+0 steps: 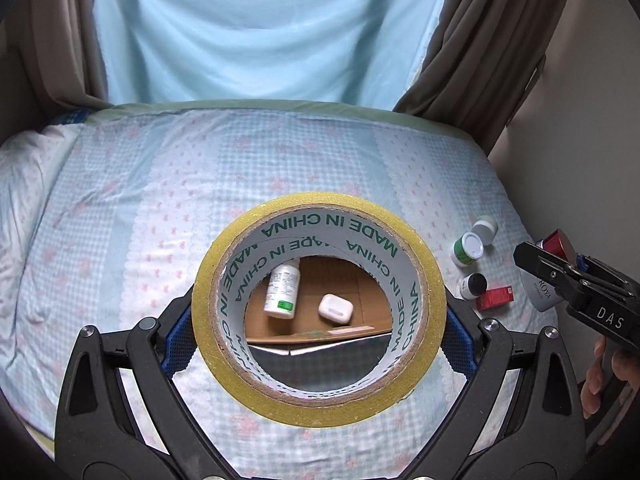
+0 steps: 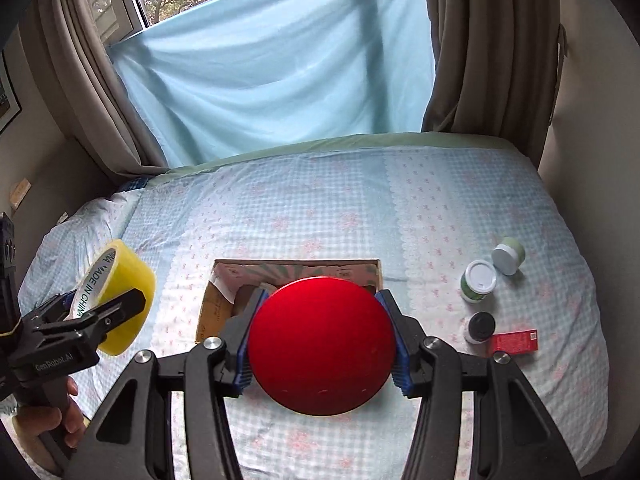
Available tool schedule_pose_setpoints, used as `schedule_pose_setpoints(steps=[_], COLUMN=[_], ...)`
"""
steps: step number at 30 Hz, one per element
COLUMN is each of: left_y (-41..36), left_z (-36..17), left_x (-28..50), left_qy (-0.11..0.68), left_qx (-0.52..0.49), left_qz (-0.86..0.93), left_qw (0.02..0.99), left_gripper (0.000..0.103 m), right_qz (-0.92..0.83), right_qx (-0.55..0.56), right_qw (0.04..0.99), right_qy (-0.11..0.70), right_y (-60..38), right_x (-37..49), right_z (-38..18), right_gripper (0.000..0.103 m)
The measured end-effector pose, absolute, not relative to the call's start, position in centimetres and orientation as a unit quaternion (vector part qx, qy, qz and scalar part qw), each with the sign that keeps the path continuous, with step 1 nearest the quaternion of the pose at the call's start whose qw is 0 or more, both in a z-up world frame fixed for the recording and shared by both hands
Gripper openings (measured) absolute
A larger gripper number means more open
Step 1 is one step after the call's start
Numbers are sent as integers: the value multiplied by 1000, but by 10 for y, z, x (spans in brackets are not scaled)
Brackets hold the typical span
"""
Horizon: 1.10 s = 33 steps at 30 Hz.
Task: Organize rigid objects
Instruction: 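Carry the tape roll and red-lidded tin into the box and release both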
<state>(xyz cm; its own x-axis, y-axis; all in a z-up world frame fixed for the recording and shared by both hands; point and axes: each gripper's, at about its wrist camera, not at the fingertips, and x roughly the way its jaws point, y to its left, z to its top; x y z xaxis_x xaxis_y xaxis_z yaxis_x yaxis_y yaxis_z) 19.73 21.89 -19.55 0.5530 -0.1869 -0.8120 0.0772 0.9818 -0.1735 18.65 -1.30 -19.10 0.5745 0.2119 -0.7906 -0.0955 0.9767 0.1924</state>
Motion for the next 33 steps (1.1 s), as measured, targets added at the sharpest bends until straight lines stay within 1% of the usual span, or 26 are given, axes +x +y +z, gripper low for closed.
schedule_pose_setpoints(steps=[5,10,19,25,29,33], left_y=[217,205,166,149,145,147], left_z=[-222,-263,-366,-427,-446,-449], left_x=[238,274,326,335,330,329], left_qy=[492,527,586,616,623,625], left_qx=[-34,-18,49,97,118,121], left_qz=[-85,-102,-147,-169,-178,-181], left_qw=[866,844,795,763,752,750], left_gripper=[96,96,96,96,96,96], right_qz=[104,101,80,73,71,77], right_qx=[77,90,119,131,138,139], right_qw=[864,838,782,748,735,728], right_qy=[487,529,607,647,661,667], right_y=[16,21,8,8,7,8], right_x=[233,276,335,354,357,358], right_z=[-217,-256,-355,-416,-437,-446], right_gripper=[50,50,50,50,50,50])
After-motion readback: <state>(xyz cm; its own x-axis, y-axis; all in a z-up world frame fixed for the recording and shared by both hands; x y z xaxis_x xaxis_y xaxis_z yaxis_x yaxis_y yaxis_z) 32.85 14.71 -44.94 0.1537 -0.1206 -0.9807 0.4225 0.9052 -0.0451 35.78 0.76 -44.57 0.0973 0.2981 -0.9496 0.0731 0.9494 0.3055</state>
